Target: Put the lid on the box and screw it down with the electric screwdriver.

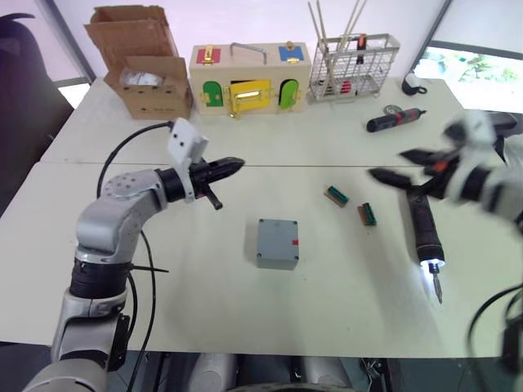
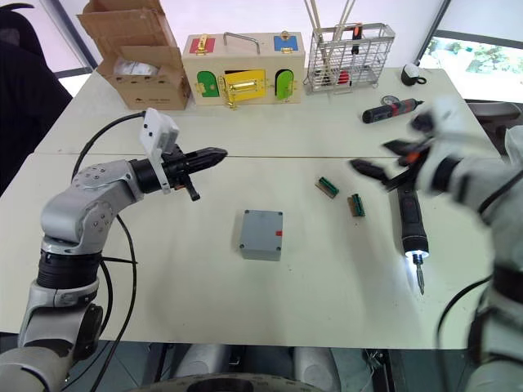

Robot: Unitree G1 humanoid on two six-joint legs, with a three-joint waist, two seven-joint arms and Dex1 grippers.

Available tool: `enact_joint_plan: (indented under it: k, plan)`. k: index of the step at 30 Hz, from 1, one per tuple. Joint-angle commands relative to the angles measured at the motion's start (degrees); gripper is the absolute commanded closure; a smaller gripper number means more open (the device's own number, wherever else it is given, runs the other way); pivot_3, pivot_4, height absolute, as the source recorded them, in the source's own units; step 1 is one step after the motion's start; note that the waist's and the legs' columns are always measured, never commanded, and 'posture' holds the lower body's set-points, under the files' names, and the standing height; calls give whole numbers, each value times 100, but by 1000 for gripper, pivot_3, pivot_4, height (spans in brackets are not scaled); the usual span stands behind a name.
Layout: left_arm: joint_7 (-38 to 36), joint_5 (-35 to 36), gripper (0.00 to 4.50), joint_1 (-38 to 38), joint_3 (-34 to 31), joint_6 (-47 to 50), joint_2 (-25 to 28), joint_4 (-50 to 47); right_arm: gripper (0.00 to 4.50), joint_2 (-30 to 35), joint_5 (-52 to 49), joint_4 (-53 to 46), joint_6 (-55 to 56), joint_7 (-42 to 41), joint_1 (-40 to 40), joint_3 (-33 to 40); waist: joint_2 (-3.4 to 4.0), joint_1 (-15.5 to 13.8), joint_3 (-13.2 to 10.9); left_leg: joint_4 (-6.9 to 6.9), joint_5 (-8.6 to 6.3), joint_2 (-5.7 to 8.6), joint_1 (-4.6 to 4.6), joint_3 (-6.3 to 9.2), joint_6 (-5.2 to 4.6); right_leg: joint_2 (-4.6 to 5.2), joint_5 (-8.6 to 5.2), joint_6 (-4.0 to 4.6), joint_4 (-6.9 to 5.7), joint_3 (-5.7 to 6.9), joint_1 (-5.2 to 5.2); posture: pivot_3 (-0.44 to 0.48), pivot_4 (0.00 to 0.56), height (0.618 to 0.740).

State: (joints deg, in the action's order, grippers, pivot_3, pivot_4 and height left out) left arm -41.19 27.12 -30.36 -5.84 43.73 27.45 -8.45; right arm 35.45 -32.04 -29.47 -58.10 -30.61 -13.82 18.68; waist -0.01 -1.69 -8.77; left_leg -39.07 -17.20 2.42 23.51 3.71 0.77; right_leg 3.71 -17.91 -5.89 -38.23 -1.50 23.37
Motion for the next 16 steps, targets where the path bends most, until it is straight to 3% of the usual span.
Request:
enact_joint_plan:
  k: [1,5,10,13,16]
  plan:
    - [80,351,4500,555,-285,389,149,-426,12,-286,178,-835,685,380,700,382,14,11,-6,-1,2,12,2,-16,4,10,0,-1,-10,-6,9,0,150,740]
    - [-398,1074,4500,1993,-362,1018,561,-1397,12,-916,-857,-1415,631,217,1854,835,0,104,0,-2,0,12,-16,-17,4,23,10,-16,12,-16,-19,0,150,740]
    - [-790,945,4500,2979,-195,623,1045,-1629,12,-539,-1196,-1531,422,-156,2720,616,14,91,-1,10,-7,8,-44,-17,-10,26,14,-6,11,-17,-38,0,150,740]
    - [-781,1090,4500,3121,-285,607,1076,-1629,12,-372,-1368,-1497,455,-312,3057,510,17,81,-2,38,-14,7,-112,-16,-21,34,9,1,38,-9,-110,0,150,740]
    - [-746,1178,4500,3137,-288,592,1051,-1643,12,-295,-1228,-1338,607,-304,3031,281,17,100,-2,40,-14,7,-111,-17,-22,35,9,1,42,-12,-108,0,150,740]
